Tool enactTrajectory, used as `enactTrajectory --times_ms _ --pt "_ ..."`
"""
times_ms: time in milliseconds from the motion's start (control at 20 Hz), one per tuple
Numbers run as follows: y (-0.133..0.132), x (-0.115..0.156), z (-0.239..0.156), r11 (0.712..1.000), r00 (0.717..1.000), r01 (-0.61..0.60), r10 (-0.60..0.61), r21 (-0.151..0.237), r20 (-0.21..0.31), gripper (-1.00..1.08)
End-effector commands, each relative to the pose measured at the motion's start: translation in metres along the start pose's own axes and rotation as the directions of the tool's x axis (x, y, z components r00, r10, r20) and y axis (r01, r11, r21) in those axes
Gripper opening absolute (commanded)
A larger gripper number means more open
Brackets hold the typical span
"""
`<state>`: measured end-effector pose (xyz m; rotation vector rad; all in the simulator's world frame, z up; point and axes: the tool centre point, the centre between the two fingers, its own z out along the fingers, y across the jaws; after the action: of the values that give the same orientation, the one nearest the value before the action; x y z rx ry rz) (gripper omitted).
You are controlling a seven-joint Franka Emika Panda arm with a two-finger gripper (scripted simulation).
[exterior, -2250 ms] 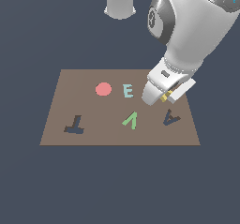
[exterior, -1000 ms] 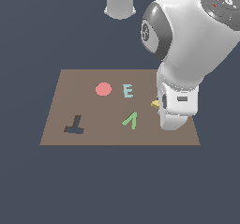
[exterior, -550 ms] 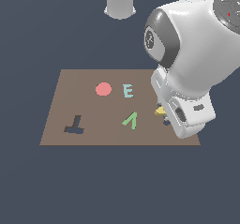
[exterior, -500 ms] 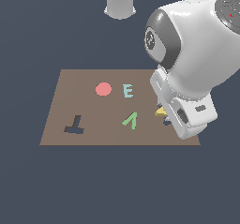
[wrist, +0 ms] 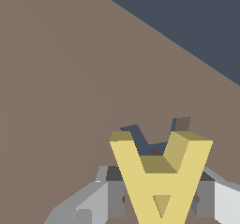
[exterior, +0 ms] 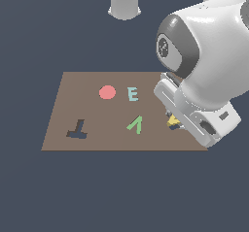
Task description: Insert a designated object into the corresponding slot on a board.
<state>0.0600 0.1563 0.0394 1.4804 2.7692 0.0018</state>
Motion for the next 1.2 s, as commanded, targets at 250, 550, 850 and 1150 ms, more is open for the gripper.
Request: enactTrajectory --times_ms 250,550,850,1150 --pt "0.0082 0.0029 -0.0007 0.993 0.993 0.119 -0.119 0.0 0.0 -1.0" --pt "0.0104 0.0042 -0.0008 0.988 0.988 0.152 -0.152 0.0 0.0 -1.0" --pt "0.0102 0.0043 0.0056 0.988 0.988 0.152 -0.152 0.002 0.0 -1.0" --pt "0.0101 0.0042 0.0092 0.988 0.988 0.153 -0.153 0.002 0.0 1.0"
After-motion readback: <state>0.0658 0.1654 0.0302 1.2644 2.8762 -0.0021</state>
